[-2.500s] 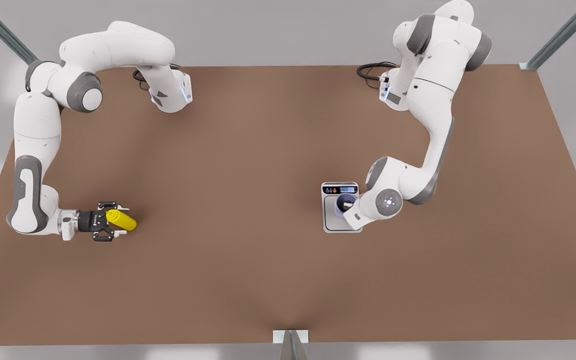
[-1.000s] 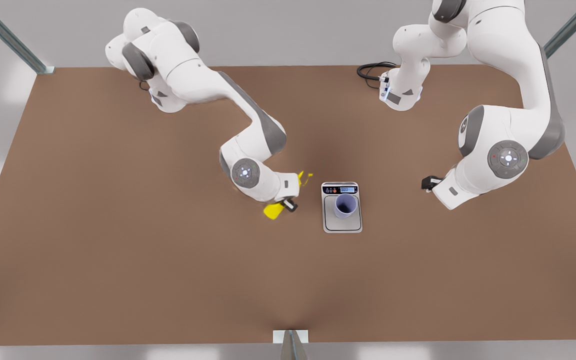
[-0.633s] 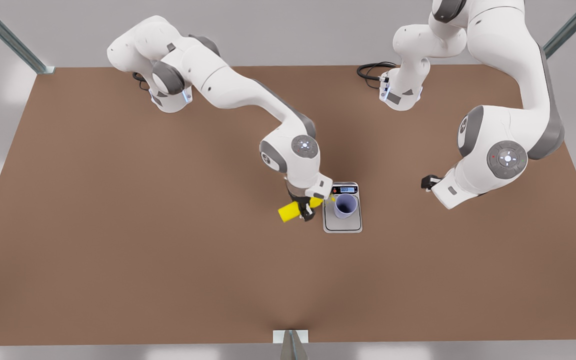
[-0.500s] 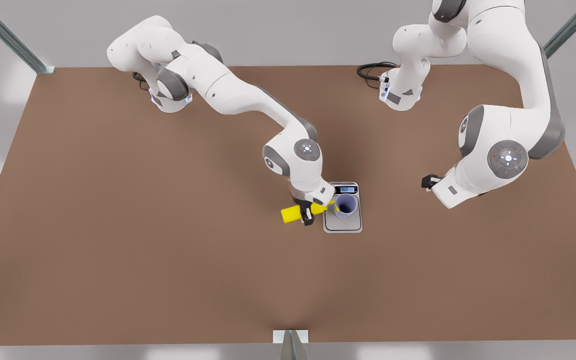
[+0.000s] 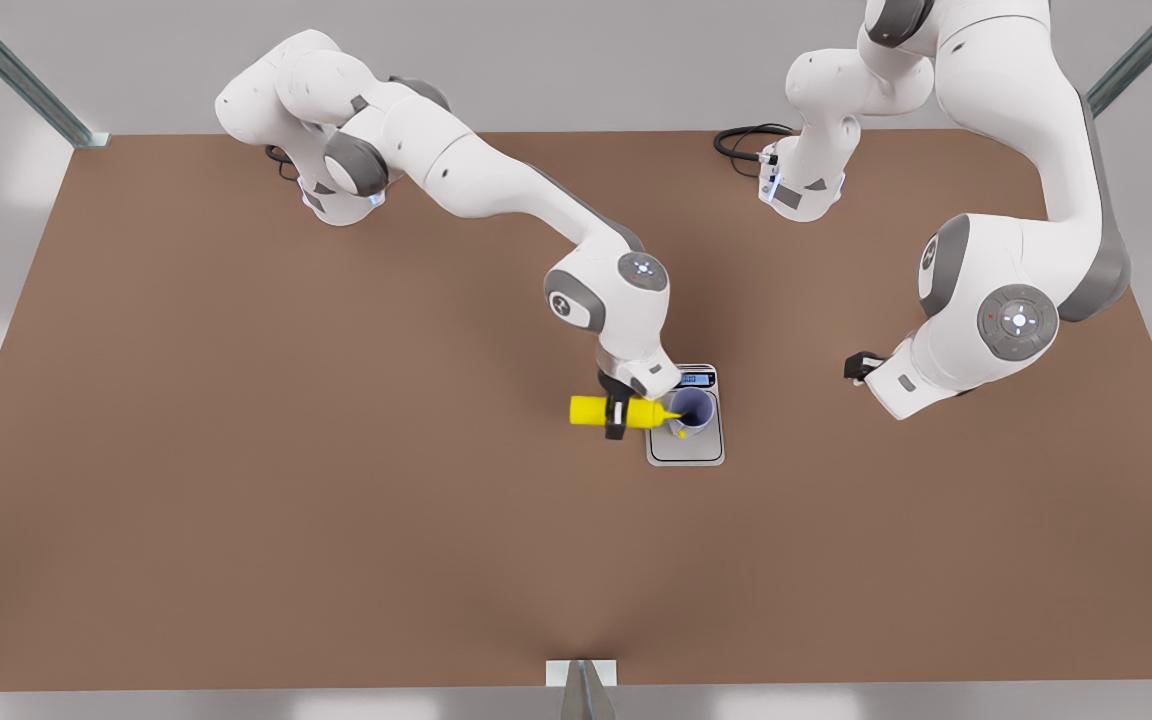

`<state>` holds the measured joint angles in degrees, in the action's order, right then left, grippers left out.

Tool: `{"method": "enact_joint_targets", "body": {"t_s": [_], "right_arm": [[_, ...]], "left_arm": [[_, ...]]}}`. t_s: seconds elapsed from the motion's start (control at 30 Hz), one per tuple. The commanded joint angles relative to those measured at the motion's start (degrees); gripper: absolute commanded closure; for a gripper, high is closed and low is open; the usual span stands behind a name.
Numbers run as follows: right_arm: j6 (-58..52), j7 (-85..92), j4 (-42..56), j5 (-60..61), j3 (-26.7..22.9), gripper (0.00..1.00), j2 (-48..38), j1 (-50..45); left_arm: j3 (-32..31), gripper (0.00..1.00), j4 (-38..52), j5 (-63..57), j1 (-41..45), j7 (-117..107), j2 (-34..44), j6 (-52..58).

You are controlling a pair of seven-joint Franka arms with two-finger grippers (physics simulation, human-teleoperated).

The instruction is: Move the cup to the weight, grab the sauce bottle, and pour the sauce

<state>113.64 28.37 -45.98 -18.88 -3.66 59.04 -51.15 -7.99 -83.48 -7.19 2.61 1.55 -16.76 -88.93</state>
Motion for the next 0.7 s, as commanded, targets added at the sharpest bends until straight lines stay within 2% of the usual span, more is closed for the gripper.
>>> {"method": "enact_joint_targets", "body": {"t_s": [0.0, 0.3, 0.67], "right_arm": [[-3.25, -12.20, 0.02, -4.06, -0.03, 0.51, -0.33, -0.09], [-4.04, -1.65, 0.11, -7.84, 0.06, 0.51, -0.24, -2.46], [-1.23, -0.07, -0.07, -7.84, 0.50, 0.51, 0.20, -3.52]], "left_arm": [[-0.01, 0.00, 0.08, 0.07, -0.06, 0.82, 0.06, -0.10], [-0.01, 0.00, -0.01, 0.07, -0.06, 0.73, 0.06, -0.19], [-0.10, 0.00, -0.01, 0.07, 0.38, 0.73, -0.03, 0.69]]}}
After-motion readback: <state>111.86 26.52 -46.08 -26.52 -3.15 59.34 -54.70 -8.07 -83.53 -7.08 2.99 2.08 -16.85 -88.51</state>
